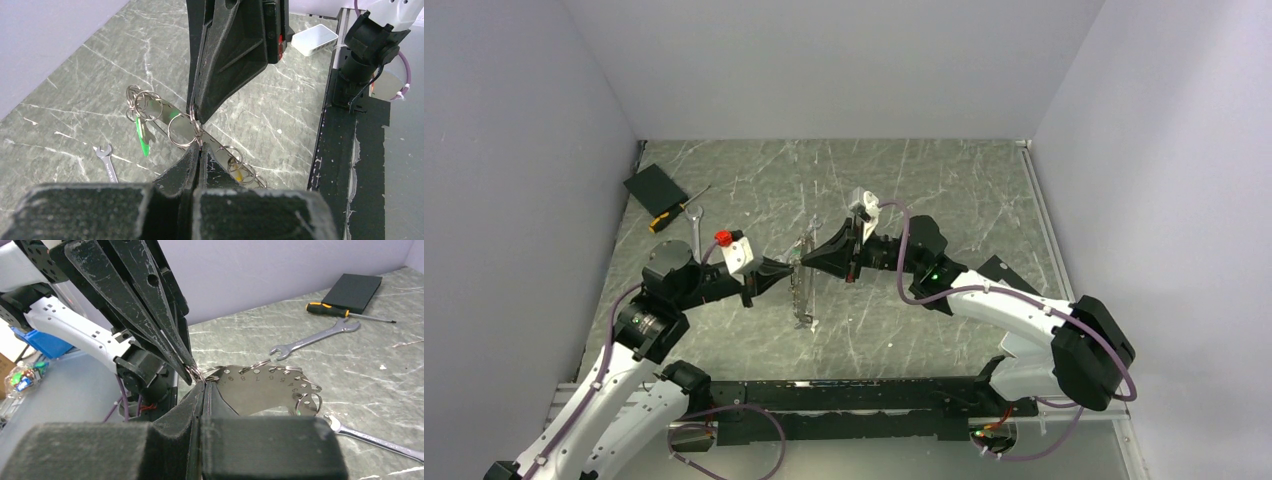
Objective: Put the keys on the keyring
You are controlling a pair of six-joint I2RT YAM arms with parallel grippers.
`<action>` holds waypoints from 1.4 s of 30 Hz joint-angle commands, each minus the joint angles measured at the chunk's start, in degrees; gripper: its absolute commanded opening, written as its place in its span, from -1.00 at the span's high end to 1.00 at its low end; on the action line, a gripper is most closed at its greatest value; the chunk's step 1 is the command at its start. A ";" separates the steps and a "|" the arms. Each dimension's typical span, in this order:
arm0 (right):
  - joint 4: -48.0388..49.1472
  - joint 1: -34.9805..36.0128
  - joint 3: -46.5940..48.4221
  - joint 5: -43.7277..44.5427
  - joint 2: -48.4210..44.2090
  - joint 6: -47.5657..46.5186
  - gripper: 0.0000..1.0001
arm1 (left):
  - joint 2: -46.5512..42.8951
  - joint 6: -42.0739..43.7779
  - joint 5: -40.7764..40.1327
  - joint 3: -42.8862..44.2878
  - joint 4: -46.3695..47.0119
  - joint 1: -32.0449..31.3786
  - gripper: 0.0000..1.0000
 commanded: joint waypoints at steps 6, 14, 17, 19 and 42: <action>-1.91 -0.47 7.85 4.90 0.81 4.01 1.00 | -0.26 0.16 -0.30 -0.27 1.57 -0.18 1.00; -11.94 -0.51 11.61 5.22 1.71 3.94 1.00 | -4.47 1.78 -2.91 -4.91 6.66 -0.18 1.00; -17.36 -0.50 14.15 4.89 2.62 3.65 1.00 | -5.38 2.69 -4.64 -6.76 8.27 -0.20 1.00; -21.47 -0.47 16.23 4.89 3.58 3.83 1.00 | -5.59 3.26 -5.51 -7.73 9.32 -0.19 1.00; -31.39 -0.51 22.04 3.38 8.54 6.53 1.00 | -10.18 12.75 -1.05 -15.20 14.63 -0.29 -0.02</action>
